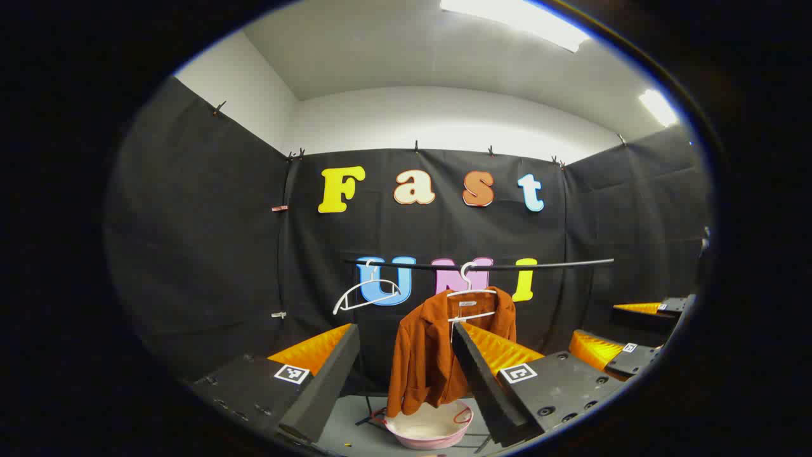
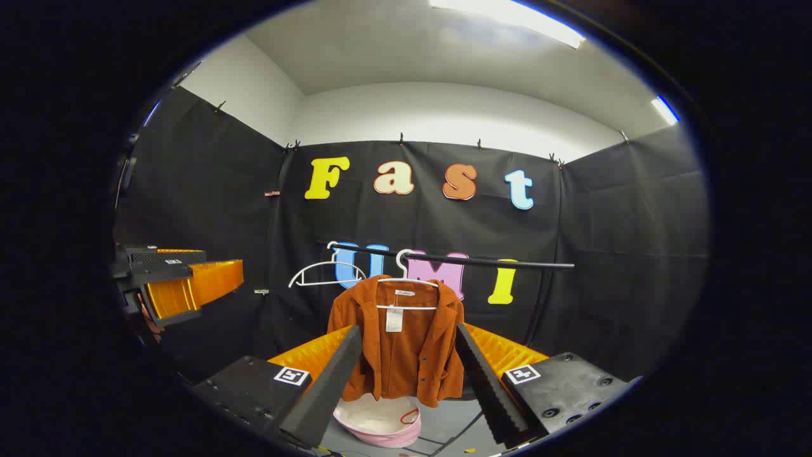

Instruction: Grasp the clothes on the hanger with both hands and then place them into the laundry hamper below.

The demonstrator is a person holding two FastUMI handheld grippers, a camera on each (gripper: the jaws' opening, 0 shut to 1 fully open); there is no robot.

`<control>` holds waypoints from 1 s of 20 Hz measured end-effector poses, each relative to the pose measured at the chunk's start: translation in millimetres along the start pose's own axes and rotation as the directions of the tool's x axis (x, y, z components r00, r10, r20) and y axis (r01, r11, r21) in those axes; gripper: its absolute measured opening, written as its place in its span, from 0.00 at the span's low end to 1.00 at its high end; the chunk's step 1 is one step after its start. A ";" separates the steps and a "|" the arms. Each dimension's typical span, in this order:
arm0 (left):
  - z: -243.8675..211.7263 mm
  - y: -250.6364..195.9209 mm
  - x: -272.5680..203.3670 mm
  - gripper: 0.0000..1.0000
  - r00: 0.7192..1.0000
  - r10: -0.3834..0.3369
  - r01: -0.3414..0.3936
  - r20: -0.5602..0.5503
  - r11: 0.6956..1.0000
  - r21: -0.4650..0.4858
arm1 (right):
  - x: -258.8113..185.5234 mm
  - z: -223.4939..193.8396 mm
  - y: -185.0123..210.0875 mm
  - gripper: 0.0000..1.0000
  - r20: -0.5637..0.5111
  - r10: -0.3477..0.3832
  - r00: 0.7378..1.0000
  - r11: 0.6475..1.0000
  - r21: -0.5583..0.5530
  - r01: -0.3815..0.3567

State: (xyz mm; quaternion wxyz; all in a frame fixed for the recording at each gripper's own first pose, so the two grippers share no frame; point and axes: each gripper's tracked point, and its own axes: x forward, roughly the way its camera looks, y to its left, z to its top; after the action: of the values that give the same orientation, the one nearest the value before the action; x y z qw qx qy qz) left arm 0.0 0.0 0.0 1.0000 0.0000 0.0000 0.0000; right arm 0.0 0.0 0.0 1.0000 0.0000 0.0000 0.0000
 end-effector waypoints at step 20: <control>14.8 -28.1 13.4 0.95 0.998 0.053 -0.055 0.016 0.991 0.120 | 13.6 4.2 -18.1 0.96 0.001 0.044 0.999 0.999 -0.003 -0.044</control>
State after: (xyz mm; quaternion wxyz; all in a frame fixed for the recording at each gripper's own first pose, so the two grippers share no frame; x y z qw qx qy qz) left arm 13.4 -28.1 14.8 0.9978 0.0603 -0.0064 0.0272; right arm 13.6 -18.1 4.2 0.9998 -0.0013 -0.0004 0.0221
